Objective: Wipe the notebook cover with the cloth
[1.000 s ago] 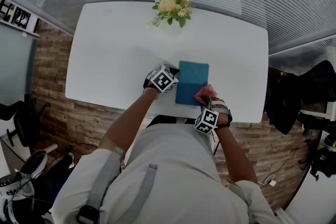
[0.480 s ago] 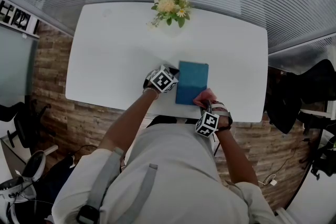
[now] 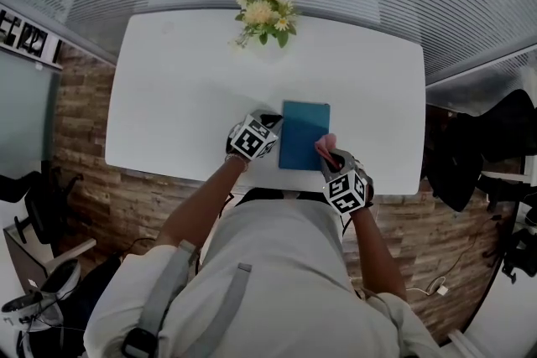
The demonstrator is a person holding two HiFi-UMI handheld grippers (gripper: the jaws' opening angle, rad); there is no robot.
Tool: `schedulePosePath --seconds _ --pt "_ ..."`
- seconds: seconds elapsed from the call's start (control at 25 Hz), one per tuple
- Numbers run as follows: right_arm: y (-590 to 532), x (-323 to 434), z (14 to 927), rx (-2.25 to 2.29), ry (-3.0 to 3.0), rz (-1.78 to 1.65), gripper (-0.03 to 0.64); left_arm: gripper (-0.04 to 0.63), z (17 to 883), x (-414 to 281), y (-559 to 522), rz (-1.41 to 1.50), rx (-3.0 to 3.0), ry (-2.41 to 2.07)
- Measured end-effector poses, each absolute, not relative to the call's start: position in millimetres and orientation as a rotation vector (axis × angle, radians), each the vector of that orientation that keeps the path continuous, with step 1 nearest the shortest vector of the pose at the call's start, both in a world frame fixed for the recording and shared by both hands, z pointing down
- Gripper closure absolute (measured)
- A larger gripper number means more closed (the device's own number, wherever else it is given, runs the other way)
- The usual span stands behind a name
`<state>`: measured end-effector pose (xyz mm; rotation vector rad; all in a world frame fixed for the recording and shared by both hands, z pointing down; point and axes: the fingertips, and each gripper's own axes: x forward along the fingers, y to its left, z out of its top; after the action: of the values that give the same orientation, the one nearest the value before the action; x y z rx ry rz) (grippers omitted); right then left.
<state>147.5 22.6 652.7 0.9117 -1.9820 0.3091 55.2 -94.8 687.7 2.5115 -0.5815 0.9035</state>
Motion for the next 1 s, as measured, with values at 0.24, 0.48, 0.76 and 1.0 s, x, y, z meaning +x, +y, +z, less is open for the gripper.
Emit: schedulePosePath --seconds 0.24,0.48,0.76,1.0 --pt "-12.7 148.0 576.1 1.194 -2.158 0.398 0.592 0.592 619.3 47.4 -90.3 0.664 2.583 -0.719" --pt "-27.4 144.5 515.2 1.339 -2.279 0.411 0.592 0.592 534.2 36.8 -88.0 0.412 2.656 -0.843" --pt "-35.0 133.6 455.0 1.412 -2.378 0.371 0.592 0.592 456.5 33.4 -75.6 0.214 2.745 -0.912" --pt "-35.5 129.5 410.4 1.463 -2.434 0.289 0.592 0.592 408.7 32.2 -63.6 0.067 2.786 -0.942"
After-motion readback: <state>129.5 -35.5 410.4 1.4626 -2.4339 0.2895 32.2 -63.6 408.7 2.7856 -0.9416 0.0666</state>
